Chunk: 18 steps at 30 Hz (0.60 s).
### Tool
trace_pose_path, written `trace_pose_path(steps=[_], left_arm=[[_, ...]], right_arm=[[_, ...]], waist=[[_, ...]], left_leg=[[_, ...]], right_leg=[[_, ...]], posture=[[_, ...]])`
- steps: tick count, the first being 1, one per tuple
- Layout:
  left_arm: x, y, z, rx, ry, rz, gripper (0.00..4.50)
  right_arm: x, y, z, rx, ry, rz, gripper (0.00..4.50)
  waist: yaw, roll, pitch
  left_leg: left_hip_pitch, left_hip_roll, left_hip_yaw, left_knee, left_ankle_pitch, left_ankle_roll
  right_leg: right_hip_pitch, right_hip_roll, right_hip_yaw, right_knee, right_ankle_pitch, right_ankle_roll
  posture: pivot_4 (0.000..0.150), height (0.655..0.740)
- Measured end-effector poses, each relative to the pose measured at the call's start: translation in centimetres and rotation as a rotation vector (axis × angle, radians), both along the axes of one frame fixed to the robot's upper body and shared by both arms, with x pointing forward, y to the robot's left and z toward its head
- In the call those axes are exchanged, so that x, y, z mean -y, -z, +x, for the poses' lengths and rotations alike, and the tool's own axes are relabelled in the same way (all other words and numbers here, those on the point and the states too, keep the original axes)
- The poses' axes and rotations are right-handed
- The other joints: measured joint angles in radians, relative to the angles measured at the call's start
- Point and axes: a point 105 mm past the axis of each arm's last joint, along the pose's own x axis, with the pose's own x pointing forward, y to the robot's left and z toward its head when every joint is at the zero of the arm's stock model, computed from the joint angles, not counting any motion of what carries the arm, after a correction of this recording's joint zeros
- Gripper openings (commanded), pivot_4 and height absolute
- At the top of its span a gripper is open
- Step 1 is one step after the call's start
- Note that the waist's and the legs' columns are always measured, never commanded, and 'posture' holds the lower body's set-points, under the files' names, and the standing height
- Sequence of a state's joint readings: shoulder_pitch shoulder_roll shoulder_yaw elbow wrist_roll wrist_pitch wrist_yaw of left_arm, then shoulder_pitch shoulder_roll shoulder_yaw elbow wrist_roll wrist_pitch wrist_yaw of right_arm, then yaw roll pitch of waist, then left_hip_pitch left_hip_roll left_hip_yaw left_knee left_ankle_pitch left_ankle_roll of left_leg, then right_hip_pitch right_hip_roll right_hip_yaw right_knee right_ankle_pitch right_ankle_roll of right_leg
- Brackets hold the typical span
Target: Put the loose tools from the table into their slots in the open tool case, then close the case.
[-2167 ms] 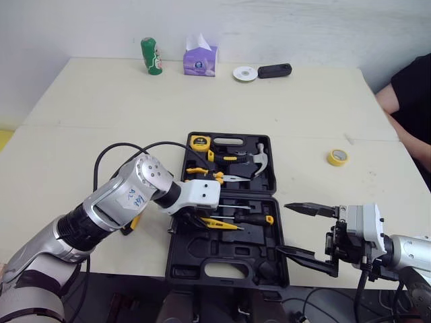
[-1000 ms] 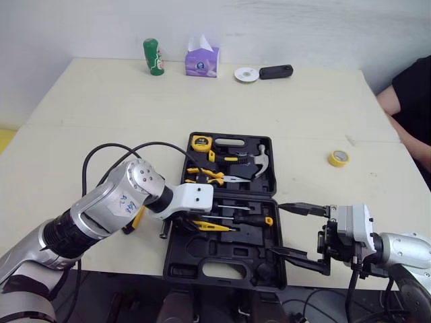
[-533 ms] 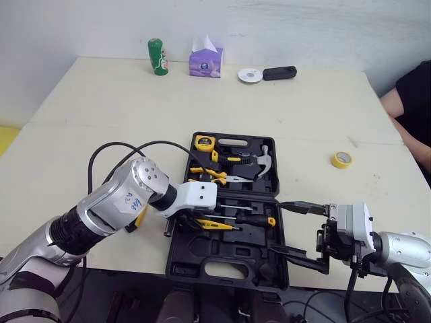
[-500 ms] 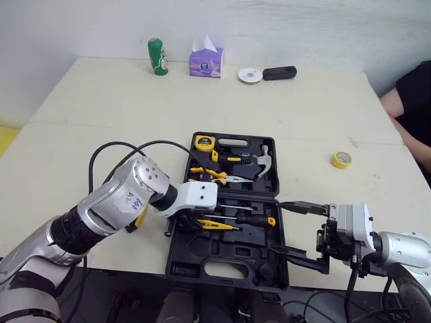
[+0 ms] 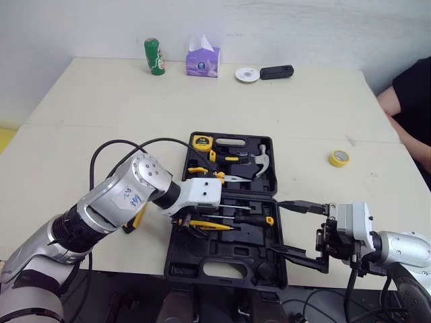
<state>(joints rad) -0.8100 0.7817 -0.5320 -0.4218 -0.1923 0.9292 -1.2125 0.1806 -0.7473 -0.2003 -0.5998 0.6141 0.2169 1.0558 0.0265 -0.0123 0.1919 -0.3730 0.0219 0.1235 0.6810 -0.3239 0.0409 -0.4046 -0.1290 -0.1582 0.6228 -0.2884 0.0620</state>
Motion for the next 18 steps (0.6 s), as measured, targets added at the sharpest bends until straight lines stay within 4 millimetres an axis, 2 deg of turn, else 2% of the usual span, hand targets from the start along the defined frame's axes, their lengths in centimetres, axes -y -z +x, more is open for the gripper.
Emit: trace_pose_path(steps=[3,12,15,17,18], left_arm=[[0.1,-1.2,0.3,0.047,0.029,-0.084,3.59],[-1.2,-2.6,1.5,0.102,0.083,-0.39,3.59],[-1.4,-2.8,0.5,0.089,0.144,-0.516,3.59],[-1.8,-2.6,0.2,0.096,0.17,-0.534,3.59],[-2.2,-2.2,0.2,0.095,0.174,-0.536,3.35]], right_arm=[[0.0,0.0,0.0,0.0,0.0,0.0,4.5],[0.1,0.1,0.1,-0.007,0.006,0.001,4.5],[0.3,0.3,0.2,-0.013,0.011,0.001,4.5],[0.2,0.0,0.3,0.011,0.013,0.02,4.5],[0.1,-0.2,0.3,0.026,0.014,0.036,4.5]], waist=[[-0.001,0.0,0.0],[-0.002,0.0,0.0],[-0.001,0.0,0.0],[-0.001,0.0,0.0],[-0.002,0.0,0.0]], left_leg=[[0.0,0.0,0.0,0.0,0.0,0.0],[0.0,0.0,0.0,0.0,0.0,0.0],[0.0,0.0,0.0,0.0,0.0,0.0],[0.001,0.0,0.0,0.0,0.0,0.0],[0.001,0.0,0.001,0.0,0.0,0.0]], right_leg=[[0.0,0.0,0.0,0.0,0.0,0.0],[0.0,0.0,-0.001,0.0,0.0,0.0],[0.0,0.0,-0.001,0.0,0.0,0.0],[0.0,0.0,-0.001,0.0,0.0,0.0],[0.001,0.0,-0.001,0.0,0.0,0.0]], posture=[[0.15,0.74],[0.15,0.74],[0.15,0.74],[0.15,0.74],[0.15,0.74]])
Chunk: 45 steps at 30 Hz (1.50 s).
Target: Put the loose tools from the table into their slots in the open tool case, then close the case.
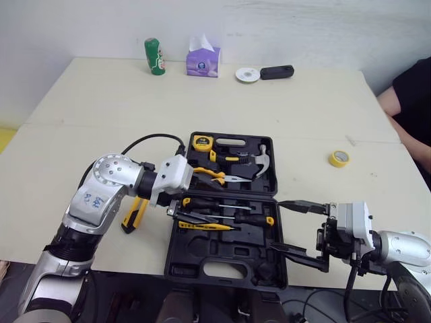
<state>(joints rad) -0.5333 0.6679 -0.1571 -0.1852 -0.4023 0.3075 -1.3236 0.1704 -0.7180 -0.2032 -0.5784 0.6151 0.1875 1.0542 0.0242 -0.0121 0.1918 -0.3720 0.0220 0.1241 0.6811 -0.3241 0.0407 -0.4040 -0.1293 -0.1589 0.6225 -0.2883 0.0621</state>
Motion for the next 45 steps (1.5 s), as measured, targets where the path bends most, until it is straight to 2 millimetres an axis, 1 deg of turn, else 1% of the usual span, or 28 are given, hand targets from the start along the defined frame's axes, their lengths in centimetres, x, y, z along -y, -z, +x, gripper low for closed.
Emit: trace_pose_path(steps=[3,4,5,8,11,15,18,24,29,38,40,42,45], left_arm=[[-0.6,1.2,-0.3,-0.015,0.011,-0.004,2.38],[-1.0,1.9,-0.5,-0.032,0.014,-0.007,1.88],[-1.1,2.3,-0.6,-0.041,0.013,-0.009,1.47],[-1.2,2.9,-0.4,-0.046,-0.01,-0.03,0.12],[-1.0,3.4,-0.3,-0.017,-0.031,-0.065,0.12],[-1.6,5.5,-0.6,-0.048,-0.067,-0.042,0.12],[-1.5,5.8,-0.7,-0.041,-0.062,-0.031,0.12],[-1.6,7.3,0.2,-0.066,-0.128,-0.025,0.12],[-1.7,7.7,0.7,-0.06,-0.145,-0.003,0.12],[-1.4,7.9,0.6,-0.062,-0.132,0.014,0.12],[-1.4,8.1,0.7,-0.067,-0.142,0.041,0.12],[-1.4,8.3,0.8,-0.074,-0.145,0.069,0.12],[-1.3,8.6,0.8,-0.069,-0.144,0.1,0.12]], right_arm=[[-0.1,-0.1,-0.1,0.009,-0.004,0.011,4.5],[0.0,0.1,-0.3,0.001,-0.009,0.008,4.5],[0.0,0.2,-0.3,-0.004,-0.013,0.007,4.5],[-0.1,0.1,-0.4,0.005,-0.026,0.0,4.5],[0.0,0.0,-0.3,0.016,-0.029,-0.002,4.5],[0.2,0.3,-0.1,0.009,-0.015,-0.011,4.5],[0.3,0.4,0.0,0.008,-0.011,-0.015,4.5],[0.4,0.5,0.1,0.01,-0.008,-0.025,4.5],[0.4,0.6,0.1,0.009,-0.01,-0.03,4.5],[0.4,0.6,0.0,0.007,-0.011,-0.031,4.5],[0.4,0.7,0.1,0.005,-0.01,-0.032,4.5],[0.5,0.7,0.1,0.002,-0.008,-0.032,4.5],[0.6,0.8,0.1,-0.003,-0.004,-0.032,4.5]], waist=[[0.0,0.0,0.0],[0.001,0.0,0.0],[0.001,0.0,0.0],[0.001,0.0,0.0],[0.001,0.0,0.0],[0.0,0.0,0.0],[0.001,0.0,0.0],[0.001,0.0,0.0],[0.001,0.0,0.0],[0.001,0.001,0.0],[0.001,0.001,0.0],[0.001,0.003,-0.002],[0.001,0.01,-0.007]], left_leg=[[0.0,0.0,0.0,0.0,0.0,0.0],[0.0,0.0,0.0,0.0,0.0,0.0],[0.0,0.0,0.0,0.0,-0.001,0.0],[0.0,0.0,0.0,0.0,-0.001,0.0],[0.0,0.0,0.0,0.0,-0.002,0.001],[0.0,0.001,0.0,0.0,-0.002,0.0],[0.0,0.001,0.0,0.0,-0.003,0.001],[0.0,0.001,0.0,0.0,-0.004,0.001],[0.0,0.001,0.0,0.0,-0.004,0.001],[0.002,0.001,-0.001,0.0,-0.006,0.002],[0.003,0.001,-0.001,0.0,-0.006,0.002],[0.004,0.001,-0.001,0.0,-0.006,0.002],[0.006,0.002,-0.001,0.0,-0.008,0.003]], right_leg=[[0.0,0.0,0.0,0.0,0.0,0.0],[0.0,0.0,0.0,0.0,0.0,0.0],[0.0,0.0,0.0,0.0,0.0,0.0],[0.0,0.0,0.0,-0.001,0.0,0.0],[0.0,0.0,0.0,-0.001,0.0,0.0],[0.0,0.0,0.0,-0.001,0.0,0.0],[0.0,0.0,0.0,-0.001,0.0,0.0],[0.0,0.0,0.0,-0.001,0.0,0.0],[0.0,0.0,0.0,-0.001,0.0,0.0],[0.003,-0.001,0.0,-0.002,0.0,0.0],[0.004,-0.001,0.0,-0.002,0.0,0.0],[0.005,-0.001,-0.001,-0.003,0.0,0.0],[0.008,-0.001,-0.001,-0.004,0.0,0.0]], posture=[[0.15,0.74],[0.15,0.74],[0.15,0.74],[0.15,0.74],[0.15,0.74],[0.15,0.74],[0.15,0.74],[0.15,0.74],[0.15,0.74],[0.15,0.74],[0.15,0.74],[0.15,0.74],[0.15,0.74]])
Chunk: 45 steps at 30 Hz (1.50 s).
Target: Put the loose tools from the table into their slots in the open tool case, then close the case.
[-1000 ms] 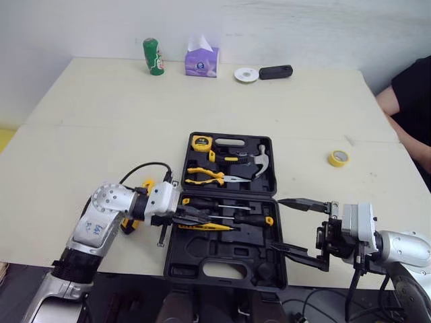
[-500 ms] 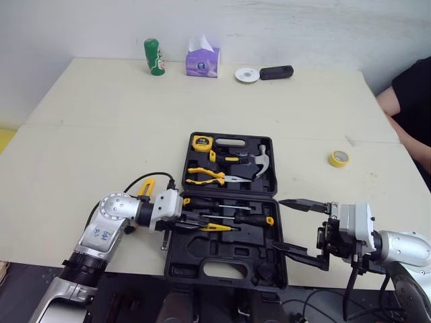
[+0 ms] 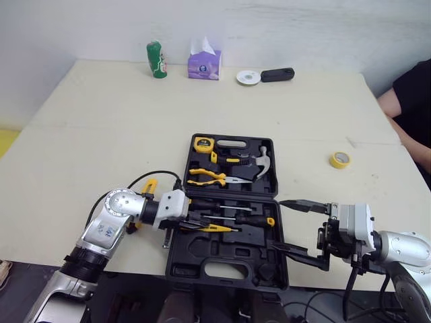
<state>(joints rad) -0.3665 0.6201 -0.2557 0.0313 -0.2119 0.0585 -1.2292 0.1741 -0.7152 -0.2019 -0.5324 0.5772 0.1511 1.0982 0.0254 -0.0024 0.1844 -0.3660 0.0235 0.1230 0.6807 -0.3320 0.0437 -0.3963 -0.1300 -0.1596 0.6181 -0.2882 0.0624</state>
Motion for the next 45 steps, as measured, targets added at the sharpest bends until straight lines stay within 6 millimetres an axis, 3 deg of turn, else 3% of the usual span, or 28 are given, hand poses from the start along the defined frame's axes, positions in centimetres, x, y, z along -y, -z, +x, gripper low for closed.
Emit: trace_pose_path(steps=[6,18,21,24,26,29,30,31,35,39,41,42,43,45], left_arm=[[0.1,0.3,-0.1,0.008,0.013,0.055,0.12],[0.1,-0.4,0.2,-0.017,-0.038,-0.03,0.12],[-0.8,-1.4,0.2,-0.079,-0.084,-0.103,0.12],[-2.3,-3.8,0.3,-0.048,-0.115,-0.143,0.12],[-4.0,-5.6,0.6,-0.014,-0.174,-0.165,0.12],[-6.3,-6.6,0.8,-0.007,-0.267,-0.176,0.12],[-7.2,-6.9,0.9,-0.008,-0.31,-0.184,0.68],[-8.0,-7.0,1.2,-0.007,-0.354,-0.2,0.87],[-12.2,-7.1,1.8,0.009,-0.573,-0.235,2.42],[-15.6,-7.2,1.7,0.042,-0.732,-0.246,3.83],[-18.9,-6.9,1.0,0.072,-0.882,-0.248,4.35],[-20.1,-6.9,0.7,0.092,-0.941,-0.255,4.35],[-23.0,-6.8,-0.1,0.122,-1.076,-0.274,4.35],[-25.9,-6.6,-1.3,0.15,-1.209,-0.282,4.35]], right_arm=[[0.4,0.3,0.3,-0.004,0.016,-0.004,4.5],[1.5,1.0,0.9,0.007,0.058,-0.026,4.5],[3.3,0.7,1.6,0.01,0.114,-0.056,4.5],[5.4,-0.1,2.2,0.041,0.176,-0.097,4.5],[7.1,-0.5,2.3,0.056,0.216,-0.116,4.5],[9.2,-0.7,2.4,0.075,0.275,-0.122,4.5],[10.2,-0.7,2.5,0.092,0.309,-0.123,4.5],[11.1,-0.8,2.6,0.117,0.336,-0.13,4.5],[14.9,-0.7,2.5,0.184,0.482,-0.164,4.5],[17.3,-0.6,2.5,0.223,0.594,-0.162,4.5],[20.2,-0.4,2.0,0.249,0.732,-0.153,4.5],[21.2,-0.2,1.9,0.254,0.782,-0.159,4.5],[23.5,0.2,1.3,0.251,0.901,-0.157,4.5],[25.9,1.2,0.1,0.221,1.009,-0.184,4.5]], waist=[[0.0,0.01,-0.009],[0.0,0.01,-0.01],[-0.001,0.005,-0.004],[-0.002,0.004,0.0],[-0.002,0.004,0.0],[-0.002,0.004,0.001],[-0.002,0.005,0.001],[-0.002,0.005,0.002],[-0.002,0.005,0.004],[-0.003,0.005,0.006],[-0.006,0.007,0.008],[-0.006,0.007,0.008],[-0.007,0.007,0.008],[-0.008,0.006,0.008]], left_leg=[[0.007,0.001,0.0,-0.003,-0.004,0.002],[0.006,0.001,0.0,-0.004,-0.004,0.002],[-0.002,0.001,0.0,-0.002,-0.001,-0.001],[-0.004,0.001,-0.001,-0.002,0.0,-0.002],[-0.004,0.001,0.0,-0.002,0.0,-0.002],[-0.004,0.001,0.0,-0.002,0.0,-0.002],[-0.004,0.001,0.0,-0.002,0.0,-0.002],[-0.004,0.001,0.0,-0.002,0.0,-0.002],[-0.004,0.001,0.0,-0.004,0.0,-0.002],[-0.004,0.001,0.0,-0.005,0.0,-0.002],[-0.004,0.001,0.001,-0.005,-0.001,-0.003],[-0.004,0.001,0.001,-0.005,-0.001,-0.003],[-0.003,0.001,0.001,-0.008,-0.003,-0.007],[-0.002,0.0,0.002,-0.013,-0.002,-0.008]], right_leg=[[0.005,0.0,0.0,-0.002,0.0,0.0],[0.004,0.0,0.001,-0.003,0.0,0.0],[-0.002,0.0,0.0,-0.003,0.0,0.0],[-0.004,0.0,-0.001,-0.002,0.0,0.0],[-0.004,0.001,-0.001,-0.002,0.0,0.0],[-0.004,0.001,-0.001,-0.003,0.0,0.0],[-0.004,0.001,-0.001,-0.003,0.0,0.001],[-0.004,0.001,-0.001,-0.003,0.0,0.001],[-0.004,0.001,-0.001,-0.003,0.0,0.001],[-0.004,0.001,-0.001,-0.004,0.0,0.001],[-0.004,0.001,-0.001,-0.005,0.0,0.001],[-0.004,0.001,-0.001,-0.005,0.0,0.001],[-0.005,0.001,0.0,-0.006,0.0,0.001],[-0.006,0.001,0.0,-0.008,0.0,0.001]], posture=[[0.15,0.74],[0.15,0.74],[0.15,0.74],[0.15,0.74],[0.15,0.74],[0.15,0.74],[0.15,0.74],[0.15,0.74],[0.15,0.74],[0.15,0.74],[0.15,0.74],[0.15,0.74],[0.15,0.74],[0.15,0.74]])
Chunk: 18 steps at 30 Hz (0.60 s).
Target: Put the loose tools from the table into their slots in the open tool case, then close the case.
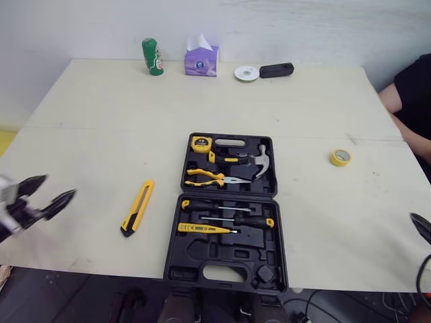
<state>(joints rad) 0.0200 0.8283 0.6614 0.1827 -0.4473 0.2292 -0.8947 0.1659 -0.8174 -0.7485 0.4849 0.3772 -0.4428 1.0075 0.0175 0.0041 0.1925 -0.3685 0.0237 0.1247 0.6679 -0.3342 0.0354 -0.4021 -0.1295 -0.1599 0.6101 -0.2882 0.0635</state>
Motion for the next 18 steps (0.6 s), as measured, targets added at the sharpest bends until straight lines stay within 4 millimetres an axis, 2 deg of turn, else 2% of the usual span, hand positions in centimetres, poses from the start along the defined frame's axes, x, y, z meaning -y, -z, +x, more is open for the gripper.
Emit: trace_pose_path(steps=[1,3,4,6,8,12,18], left_arm=[[-3.0,0.6,-1.8,0.002,-0.133,-0.007,4.35],[-8.3,2.3,-5.3,0.003,-0.405,-0.024,4.35],[-10.0,2.9,-6.6,0.008,-0.503,-0.04,4.35],[-11.6,3.4,-8.2,0.017,-0.601,-0.043,4.35],[-12.3,3.7,-8.9,0.023,-0.65,-0.043,4.35],[-12.5,4.4,-9.2,0.014,-0.662,-0.051,4.35],[-11.8,4.3,-7.7,0.022,-0.59,-0.038,4.35]], right_arm=[[1.9,1.0,-1.1,-0.031,0.095,-0.009,4.5],[4.2,2.1,-2.6,-0.049,0.224,-0.01,4.5],[4.8,2.4,-3.1,-0.052,0.256,-0.007,4.5],[5.4,2.7,-3.6,-0.055,0.288,-0.007,4.5],[5.8,2.7,-3.8,-0.054,0.309,-0.006,4.5],[6.1,2.6,-3.6,-0.048,0.318,-0.01,4.5],[5.5,3.0,-2.6,-0.068,0.278,-0.001,4.5]], waist=[[-0.004,0.0,0.0],[-0.018,0.0,0.0],[-0.021,0.0,0.0],[-0.022,0.0,0.0],[-0.023,-0.001,0.0],[-0.023,0.0,0.0],[-0.022,0.0,0.0]], left_leg=[[0.0,0.0,0.001,-0.002,0.001,0.0],[0.0,0.0,0.003,-0.003,0.001,0.001],[0.0,0.0,0.003,-0.003,0.0,0.001],[0.001,0.0,0.003,-0.003,-0.001,0.003],[0.001,0.0,0.003,-0.003,-0.001,0.002],[0.0,0.0,0.003,-0.004,0.0,0.001],[0.0,0.0,0.005,-0.004,0.001,-0.001]], right_leg=[[-0.002,0.0,0.001,0.0,0.0,0.0],[-0.003,0.0,0.001,0.0,0.0,-0.001],[-0.003,-0.001,0.002,0.001,0.0,-0.001],[-0.003,-0.001,0.002,0.001,0.0,-0.001],[-0.003,-0.001,0.002,0.001,0.001,-0.001],[-0.006,-0.001,0.003,0.002,0.0,-0.002],[-0.006,-0.001,0.003,0.003,0.0,-0.002]], posture=[[0.15,0.74],[0.15,0.74],[0.15,0.74],[0.15,0.74],[0.15,0.74],[0.15,0.74],[0.15,0.74]])
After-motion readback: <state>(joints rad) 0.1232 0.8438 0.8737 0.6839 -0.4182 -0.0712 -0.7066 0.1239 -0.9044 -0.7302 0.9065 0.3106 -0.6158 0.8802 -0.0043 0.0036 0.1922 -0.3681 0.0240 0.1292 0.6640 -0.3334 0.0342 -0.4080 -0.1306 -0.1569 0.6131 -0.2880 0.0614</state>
